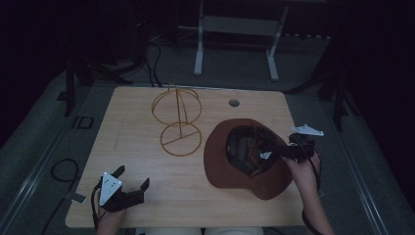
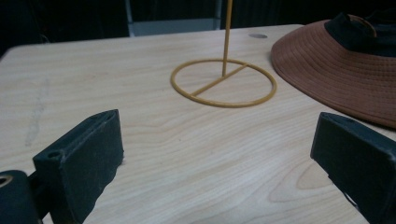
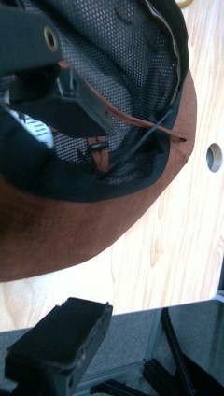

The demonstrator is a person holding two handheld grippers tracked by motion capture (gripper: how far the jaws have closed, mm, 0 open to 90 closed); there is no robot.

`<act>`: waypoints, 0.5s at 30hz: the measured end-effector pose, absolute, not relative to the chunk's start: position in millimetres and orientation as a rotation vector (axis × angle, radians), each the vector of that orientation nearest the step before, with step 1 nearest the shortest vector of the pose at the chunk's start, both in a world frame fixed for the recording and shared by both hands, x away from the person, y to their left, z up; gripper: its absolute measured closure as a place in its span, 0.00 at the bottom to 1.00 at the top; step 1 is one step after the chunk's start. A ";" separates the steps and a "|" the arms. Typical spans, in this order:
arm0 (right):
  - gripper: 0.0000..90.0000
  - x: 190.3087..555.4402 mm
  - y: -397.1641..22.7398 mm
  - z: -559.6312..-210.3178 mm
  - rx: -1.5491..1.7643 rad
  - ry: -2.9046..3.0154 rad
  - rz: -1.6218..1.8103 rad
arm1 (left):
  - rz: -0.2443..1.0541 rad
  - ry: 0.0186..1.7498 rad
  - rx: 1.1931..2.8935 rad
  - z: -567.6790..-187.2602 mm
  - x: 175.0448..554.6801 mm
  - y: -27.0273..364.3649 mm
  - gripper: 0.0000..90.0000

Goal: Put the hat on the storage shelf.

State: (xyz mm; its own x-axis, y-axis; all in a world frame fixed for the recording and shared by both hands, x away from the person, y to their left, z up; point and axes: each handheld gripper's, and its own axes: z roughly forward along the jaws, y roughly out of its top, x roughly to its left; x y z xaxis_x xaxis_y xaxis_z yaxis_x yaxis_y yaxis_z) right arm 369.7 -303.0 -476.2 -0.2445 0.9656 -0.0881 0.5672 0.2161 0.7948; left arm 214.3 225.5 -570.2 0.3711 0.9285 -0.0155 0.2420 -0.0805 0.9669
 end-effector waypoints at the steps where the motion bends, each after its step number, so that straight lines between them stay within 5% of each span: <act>1: 0.17 373.3 -300.6 -477.2 1.417 1.917 0.865 | 0.836 1.077 1.582 -569.7 213.8 224.4 0.03; 15: 0.47 414.9 -275.8 -523.5 1.406 2.057 0.595 | 0.816 1.087 1.611 -570.7 214.7 222.6 0.03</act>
State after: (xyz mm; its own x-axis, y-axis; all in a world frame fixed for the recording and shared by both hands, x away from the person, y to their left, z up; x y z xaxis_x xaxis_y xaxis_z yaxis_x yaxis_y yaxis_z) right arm 414.9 -275.8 -523.5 -0.2832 0.9368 -0.2056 0.6822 0.3474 0.6433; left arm 214.7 222.6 -570.7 0.3715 0.9284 0.0040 0.2627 -0.1093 0.9587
